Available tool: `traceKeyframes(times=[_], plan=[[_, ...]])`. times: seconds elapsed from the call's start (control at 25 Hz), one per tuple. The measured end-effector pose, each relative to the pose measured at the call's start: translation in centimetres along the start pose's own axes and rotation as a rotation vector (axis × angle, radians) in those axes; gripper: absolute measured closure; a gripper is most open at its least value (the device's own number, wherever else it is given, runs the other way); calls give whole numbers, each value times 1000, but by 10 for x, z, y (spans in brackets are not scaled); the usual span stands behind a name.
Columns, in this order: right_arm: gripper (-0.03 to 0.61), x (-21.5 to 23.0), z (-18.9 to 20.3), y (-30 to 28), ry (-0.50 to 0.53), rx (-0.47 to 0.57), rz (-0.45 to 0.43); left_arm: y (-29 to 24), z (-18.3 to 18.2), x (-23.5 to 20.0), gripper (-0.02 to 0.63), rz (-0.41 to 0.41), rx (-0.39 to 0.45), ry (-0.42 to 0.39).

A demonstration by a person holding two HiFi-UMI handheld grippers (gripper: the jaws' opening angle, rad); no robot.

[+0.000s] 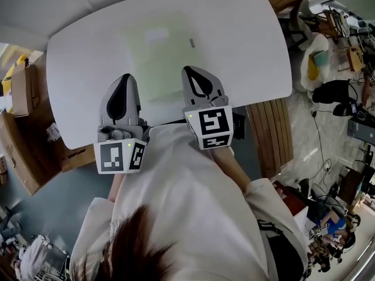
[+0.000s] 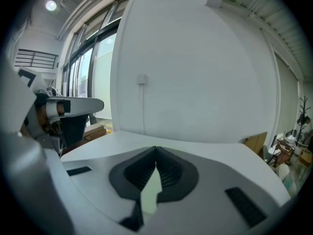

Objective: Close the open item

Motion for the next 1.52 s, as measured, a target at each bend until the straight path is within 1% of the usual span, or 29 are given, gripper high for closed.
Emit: traceKeyframes(times=[0.12,0.32,0.64,0.92,1.52], plan=[[569,-9,0,1,0,7,8,14,-2,-6,606,2,18,15],[569,-24,0,2,-13,24,3,29,-7,-13,606,9,22,-3],[569,-44,0,-3,-24,20,-1,37,-5,-25,606,27,-4,1],[569,-42,0,-1,-23,12,29,31,-3,-23,606,57,-10,15],[569,-31,7,8,-31,-5,54,23,3,-13,606,68,-24,31]])
Point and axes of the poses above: the fingertips, and each gripper's own axes: y backward along the fingers, x to its right, z out of its underside, the point moved 7 cm from there along y, backward along the fingers
